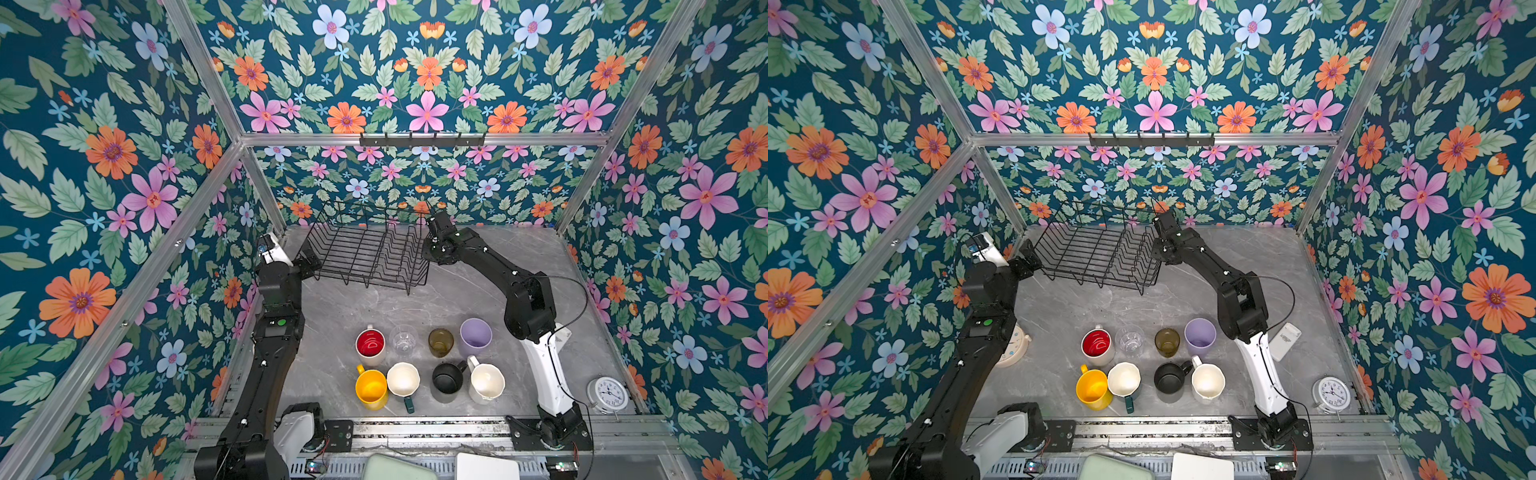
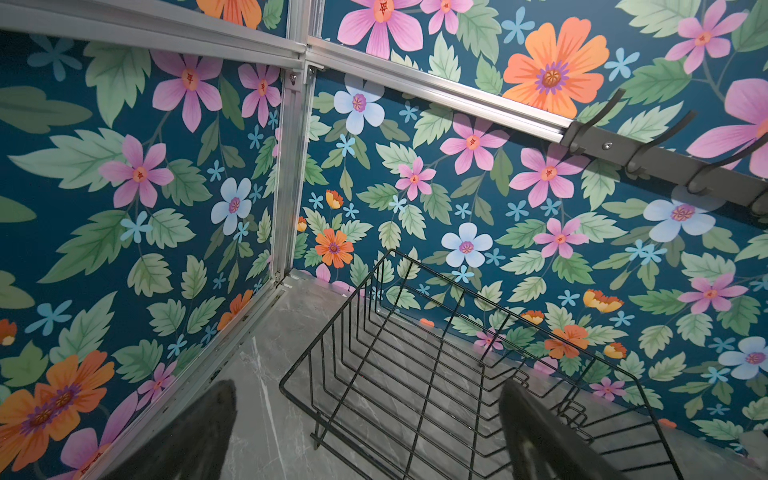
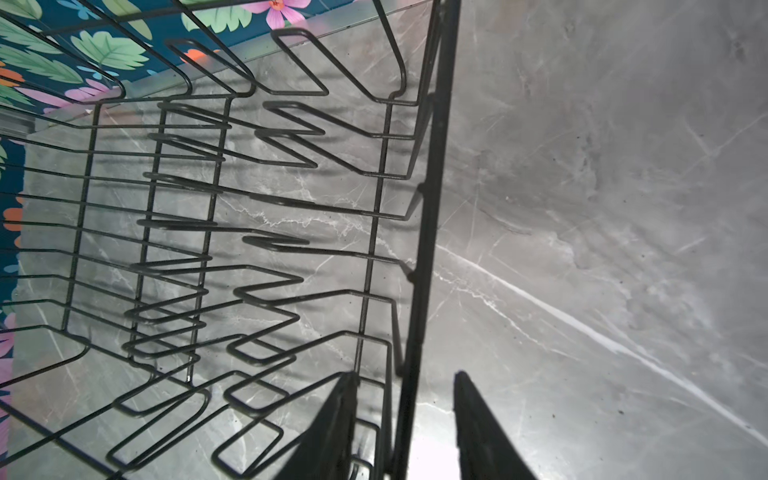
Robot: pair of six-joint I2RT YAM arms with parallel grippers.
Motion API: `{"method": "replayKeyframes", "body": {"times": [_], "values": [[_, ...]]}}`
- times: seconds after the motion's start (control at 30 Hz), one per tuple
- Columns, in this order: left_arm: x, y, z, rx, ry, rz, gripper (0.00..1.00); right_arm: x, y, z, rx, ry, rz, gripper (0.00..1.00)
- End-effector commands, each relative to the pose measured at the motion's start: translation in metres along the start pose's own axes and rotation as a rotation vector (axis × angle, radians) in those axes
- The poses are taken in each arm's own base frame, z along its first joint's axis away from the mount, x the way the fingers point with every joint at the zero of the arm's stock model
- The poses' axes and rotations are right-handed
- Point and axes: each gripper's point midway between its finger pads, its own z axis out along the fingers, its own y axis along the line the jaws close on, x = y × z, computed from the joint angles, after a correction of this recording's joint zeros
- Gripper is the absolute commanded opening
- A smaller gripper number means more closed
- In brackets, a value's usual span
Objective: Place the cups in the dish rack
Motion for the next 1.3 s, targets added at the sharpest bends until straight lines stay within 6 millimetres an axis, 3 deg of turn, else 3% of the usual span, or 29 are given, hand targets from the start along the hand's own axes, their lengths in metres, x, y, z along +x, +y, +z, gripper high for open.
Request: {"method": "replayKeyframes", "body": {"times": [0.0, 0.1, 0.27, 0.53, 0.7, 0.8, 1.27], "values": [[-0.007, -0.004, -0.001, 0.025, -0.023, -0.015, 0.99, -0.004, -0.006, -0.006, 0.036, -0.022, -0.008, 0.35], [-0.008, -0.004, -0.001, 0.027, -0.025, -0.018, 0.99, -0.004, -0.007, -0.006, 0.037, -0.026, -0.009, 0.28], [-0.008, -0.004, -0.001, 0.031, -0.026, -0.020, 0.99, -0.002, -0.008, -0.005, 0.035, -0.022, -0.009, 0.26], [-0.008, -0.003, -0.001, 0.032, -0.026, -0.023, 0.99, -0.004, -0.012, -0.009, 0.048, -0.035, -0.014, 0.14], [-0.008, -0.001, -0.002, 0.028, -0.029, -0.020, 1.00, -0.011, -0.030, -0.016, 0.068, -0.052, -0.014, 0.09], [-0.010, -0.001, -0.003, 0.028, -0.034, -0.018, 1.00, -0.014, -0.041, -0.022, 0.063, -0.051, -0.011, 0.00], [-0.011, 0.000, -0.004, 0.027, -0.036, -0.019, 1.00, -0.010, -0.098, -0.053, 0.081, -0.001, -0.127, 0.00]]}}
